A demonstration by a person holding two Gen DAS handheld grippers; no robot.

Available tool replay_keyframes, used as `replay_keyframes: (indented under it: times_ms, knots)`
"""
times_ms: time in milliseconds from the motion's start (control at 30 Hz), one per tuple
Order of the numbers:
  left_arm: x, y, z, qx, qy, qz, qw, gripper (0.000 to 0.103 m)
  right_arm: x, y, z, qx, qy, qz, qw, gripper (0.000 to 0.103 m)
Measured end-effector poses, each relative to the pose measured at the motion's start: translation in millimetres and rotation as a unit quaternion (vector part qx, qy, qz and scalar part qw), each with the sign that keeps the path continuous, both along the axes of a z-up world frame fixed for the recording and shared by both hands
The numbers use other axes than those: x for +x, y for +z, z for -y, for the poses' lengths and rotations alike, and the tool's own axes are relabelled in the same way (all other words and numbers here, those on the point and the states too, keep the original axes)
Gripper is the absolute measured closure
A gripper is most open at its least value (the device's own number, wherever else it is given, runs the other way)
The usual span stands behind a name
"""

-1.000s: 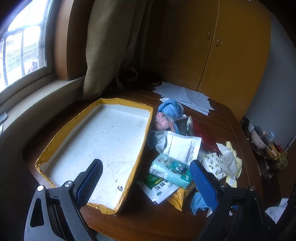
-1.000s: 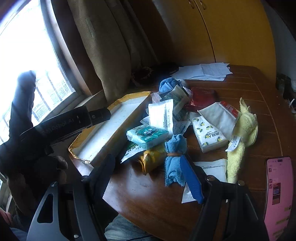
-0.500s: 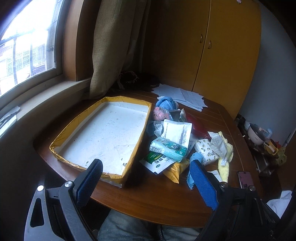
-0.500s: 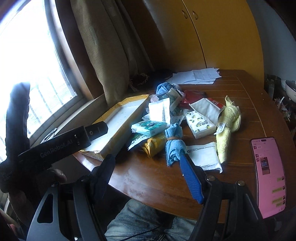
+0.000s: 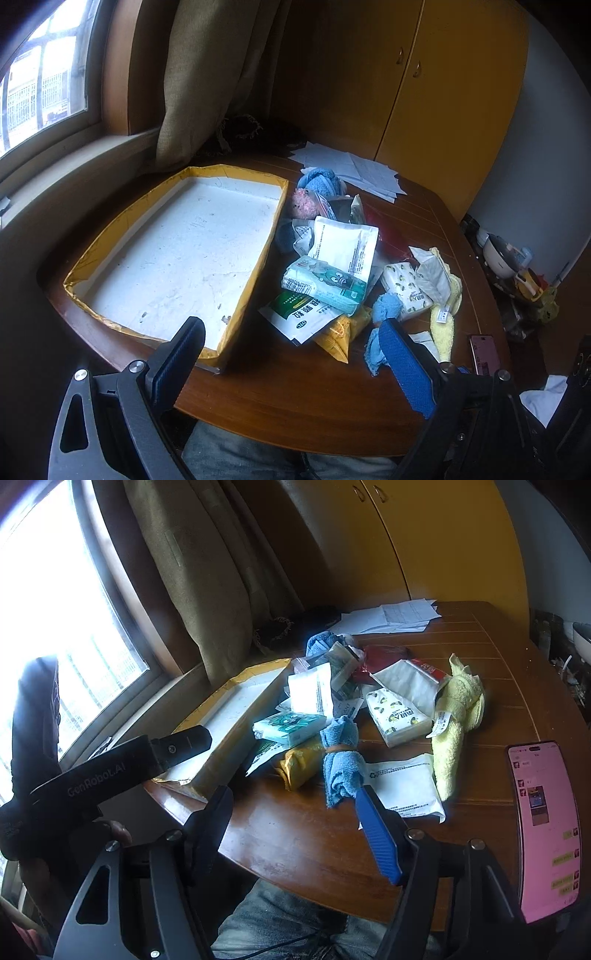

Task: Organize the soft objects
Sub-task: 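Move right tool to the blue rolled towel while left tool approaches the teal wipe pack, then grasp blue towel with right tool while left grasps teal pack, drop both in tray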

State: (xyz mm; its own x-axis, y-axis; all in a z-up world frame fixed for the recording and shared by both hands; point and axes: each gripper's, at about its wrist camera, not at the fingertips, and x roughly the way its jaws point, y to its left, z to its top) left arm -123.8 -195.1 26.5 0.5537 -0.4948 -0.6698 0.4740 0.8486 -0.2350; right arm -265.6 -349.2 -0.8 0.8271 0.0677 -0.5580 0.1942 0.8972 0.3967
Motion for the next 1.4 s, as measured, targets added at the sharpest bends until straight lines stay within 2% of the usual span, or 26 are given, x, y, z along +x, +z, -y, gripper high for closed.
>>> replay_keyframes:
  times_ms: [133,233,533,667,767,833,933,1000,1100,1267,1400]
  knots:
    - [23,-9,17,0.005,-0.015,-0.033,0.9993,0.006,16,-8,17,0.009,0.002,-0.016,1.0,0.042]
    - [24,-21,34,0.013,-0.014,-0.047,0.9987,0.006,25,-12,22,0.005,0.002,-0.023,1.0,0.045]
    - [49,-17,63,0.018,-0.03,-0.055,0.9978,0.006,55,-13,29,-0.007,0.014,-0.037,0.999,0.055]
    - [60,-23,84,0.045,-0.069,-0.073,0.9939,0.006,66,-19,31,-0.01,0.019,-0.048,0.999,0.06]
    - [62,-27,95,0.062,-0.081,-0.064,0.9927,0.006,74,-25,32,-0.012,0.021,-0.062,0.998,0.067]
    - [67,-34,106,0.091,-0.095,-0.06,0.9895,0.006,76,-28,34,-0.012,0.023,-0.066,0.997,0.072]
    - [76,-46,116,0.114,-0.11,-0.077,0.9844,0.006,77,-29,39,-0.008,0.024,-0.067,0.997,0.079]
    - [75,-46,118,0.109,-0.114,-0.075,0.9847,0.006,76,-30,42,-0.004,0.027,-0.068,0.997,0.081]
    - [73,-45,117,0.103,-0.115,-0.071,0.9855,0.022,75,-31,43,-0.002,0.032,-0.068,0.997,0.085]
    - [72,-45,114,0.106,-0.12,-0.065,0.9849,0.028,72,-27,45,0.0,0.035,-0.065,0.997,0.09]
    - [64,-30,102,0.079,-0.131,-0.067,0.9859,0.03,68,-24,54,0.013,0.029,-0.052,0.998,0.092]
